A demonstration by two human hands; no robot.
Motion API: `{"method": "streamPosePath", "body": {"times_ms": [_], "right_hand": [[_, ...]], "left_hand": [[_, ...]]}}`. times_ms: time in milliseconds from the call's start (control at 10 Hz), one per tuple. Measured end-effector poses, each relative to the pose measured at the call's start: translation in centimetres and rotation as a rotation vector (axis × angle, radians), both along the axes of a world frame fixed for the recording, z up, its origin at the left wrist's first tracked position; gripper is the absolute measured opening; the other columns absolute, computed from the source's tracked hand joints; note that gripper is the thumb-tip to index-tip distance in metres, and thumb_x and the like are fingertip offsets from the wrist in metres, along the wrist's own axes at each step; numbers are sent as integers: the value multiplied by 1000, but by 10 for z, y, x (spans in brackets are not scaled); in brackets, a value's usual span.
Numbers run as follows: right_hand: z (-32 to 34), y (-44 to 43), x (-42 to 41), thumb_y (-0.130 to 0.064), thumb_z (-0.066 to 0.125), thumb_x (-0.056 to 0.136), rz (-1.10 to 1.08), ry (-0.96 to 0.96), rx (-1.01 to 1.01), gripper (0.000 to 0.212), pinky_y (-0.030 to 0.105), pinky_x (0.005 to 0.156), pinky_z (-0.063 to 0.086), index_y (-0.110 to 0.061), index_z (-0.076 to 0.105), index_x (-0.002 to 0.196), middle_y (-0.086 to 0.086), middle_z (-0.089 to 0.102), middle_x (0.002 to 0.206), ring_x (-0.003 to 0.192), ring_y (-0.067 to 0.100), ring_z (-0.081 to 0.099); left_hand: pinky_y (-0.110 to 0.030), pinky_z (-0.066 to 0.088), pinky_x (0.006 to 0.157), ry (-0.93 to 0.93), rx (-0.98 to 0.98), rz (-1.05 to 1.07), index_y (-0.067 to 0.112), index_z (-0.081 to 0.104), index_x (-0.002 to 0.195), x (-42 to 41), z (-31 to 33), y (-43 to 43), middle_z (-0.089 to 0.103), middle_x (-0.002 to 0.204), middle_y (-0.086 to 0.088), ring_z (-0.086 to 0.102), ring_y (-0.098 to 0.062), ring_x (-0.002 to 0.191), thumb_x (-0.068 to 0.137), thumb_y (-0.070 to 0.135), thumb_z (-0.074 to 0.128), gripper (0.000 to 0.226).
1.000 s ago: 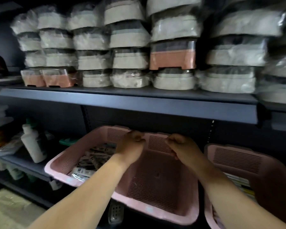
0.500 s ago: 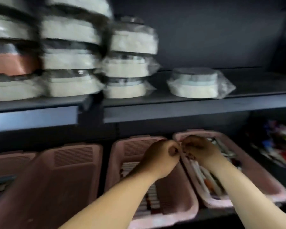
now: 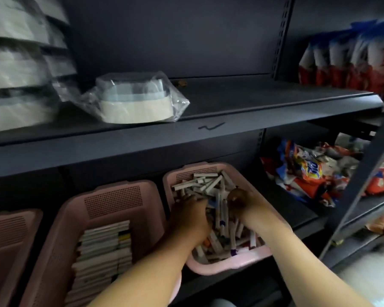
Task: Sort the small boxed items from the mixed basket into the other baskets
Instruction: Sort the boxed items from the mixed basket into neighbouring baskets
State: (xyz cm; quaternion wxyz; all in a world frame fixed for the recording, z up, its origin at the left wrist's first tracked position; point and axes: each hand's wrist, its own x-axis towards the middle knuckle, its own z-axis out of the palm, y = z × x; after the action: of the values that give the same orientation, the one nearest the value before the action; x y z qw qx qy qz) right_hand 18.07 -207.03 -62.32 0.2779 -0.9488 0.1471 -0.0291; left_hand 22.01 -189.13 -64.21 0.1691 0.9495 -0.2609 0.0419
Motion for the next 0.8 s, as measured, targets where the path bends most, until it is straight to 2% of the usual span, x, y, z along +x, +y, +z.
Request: {"method": "streamPosePath", "body": {"times_ms": [100,200,300,400,500,600,700,800], "right_hand": [[-13,8,2,-33,60,95,76,28,-81,16,33,88,53,-28,68,108,-1,69,109,102,20,65],[-22,14,17,-33,62,93,92,114,-223,22,38,93,51,-26,65,114,5,65,120,112,25,62],[-25,20,28,-32,60,94,138,256,-406,30,45,95,46,-22,57,123,10,58,128,122,31,55],[-26,12,11,-33,58,95,133,93,-362,30,38,90,50,-24,57,124,4,58,122,112,28,59],[-27,8,5,-34,60,93,120,55,-334,33,39,88,53,-24,58,124,3,61,119,106,26,61],[-28,11,4,-32,58,92,144,62,-336,28,39,89,54,-25,61,120,2,63,119,107,25,62],[-29,8,8,-30,60,92,125,92,-248,12,27,80,50,-40,55,87,-12,58,100,105,19,62],[-31,1,8,-26,59,91,55,110,-111,35,26,81,50,-48,46,67,-21,46,79,94,10,60]], "left_hand": [[-37,39,107,-51,108,-30,30,57,137,2,-4,-4,55,142,-1,47,-28,133,95,37,58,42],[-46,35,111,-61,262,-149,32,44,148,1,-8,-12,48,144,-5,38,-31,136,99,34,50,50],[-48,33,113,-35,345,-232,31,44,147,0,-11,-16,51,143,-5,36,-30,138,102,33,46,45],[-48,34,114,-14,293,-221,35,45,146,2,-11,-13,54,144,-2,37,-29,138,102,37,48,44],[-47,33,116,-23,283,-219,34,49,146,3,-12,-12,53,146,1,36,-27,140,102,38,49,44],[-48,33,115,-29,315,-216,32,58,139,3,-13,-14,53,144,2,36,-27,139,102,41,51,39],[-47,35,110,-15,284,-212,31,62,132,4,-13,-13,55,136,0,39,-28,134,102,42,52,34],[-39,43,96,5,150,-175,28,69,114,3,-13,-10,59,120,-3,53,-28,120,98,44,58,25]]}}
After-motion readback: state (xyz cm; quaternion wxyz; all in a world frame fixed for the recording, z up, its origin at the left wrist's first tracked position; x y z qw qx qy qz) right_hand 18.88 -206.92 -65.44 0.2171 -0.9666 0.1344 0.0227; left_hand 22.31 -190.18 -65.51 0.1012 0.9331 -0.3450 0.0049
